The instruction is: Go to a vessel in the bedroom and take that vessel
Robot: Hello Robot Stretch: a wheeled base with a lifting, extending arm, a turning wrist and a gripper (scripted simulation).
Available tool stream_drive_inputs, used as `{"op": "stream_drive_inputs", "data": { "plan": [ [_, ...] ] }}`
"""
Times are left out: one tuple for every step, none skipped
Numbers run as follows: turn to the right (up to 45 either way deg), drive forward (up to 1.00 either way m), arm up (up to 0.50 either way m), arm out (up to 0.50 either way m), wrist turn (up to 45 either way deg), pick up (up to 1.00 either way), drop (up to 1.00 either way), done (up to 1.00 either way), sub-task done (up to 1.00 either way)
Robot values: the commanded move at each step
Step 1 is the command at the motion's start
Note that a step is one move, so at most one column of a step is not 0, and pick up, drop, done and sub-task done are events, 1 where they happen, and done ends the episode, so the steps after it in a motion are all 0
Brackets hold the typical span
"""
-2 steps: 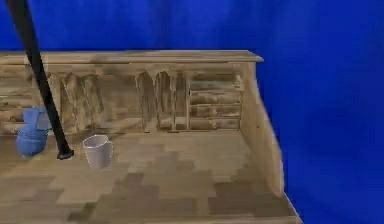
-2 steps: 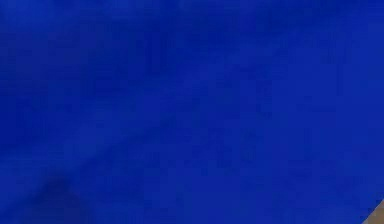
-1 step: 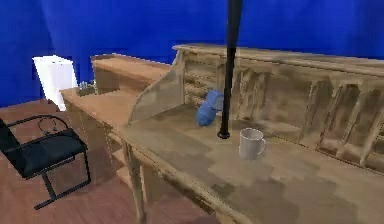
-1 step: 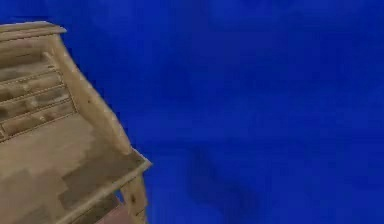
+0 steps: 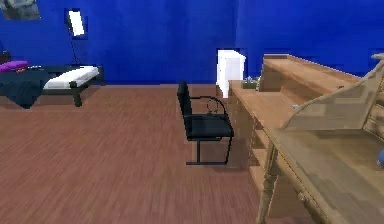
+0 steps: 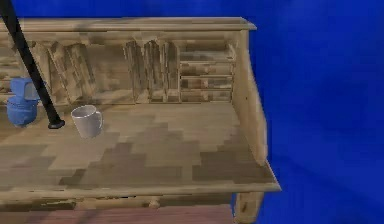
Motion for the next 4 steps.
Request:
{"op": "stream_drive_inputs", "data": {
  "plan": [
    [-24.0,0.00,0.00,0.00,0.0,0.00,0.00,0.00,0.00],
    [0.0,0.00,0.50,0.00,0.0,0.00,0.00,0.00,0.00],
    [0.0,0.00,0.38,0.00,0.0,0.00,0.00,0.00,0.00],
    [0.0,0.00,0.00,0.40,0.0,0.00,0.00,0.00,0.00]
  ]
}}
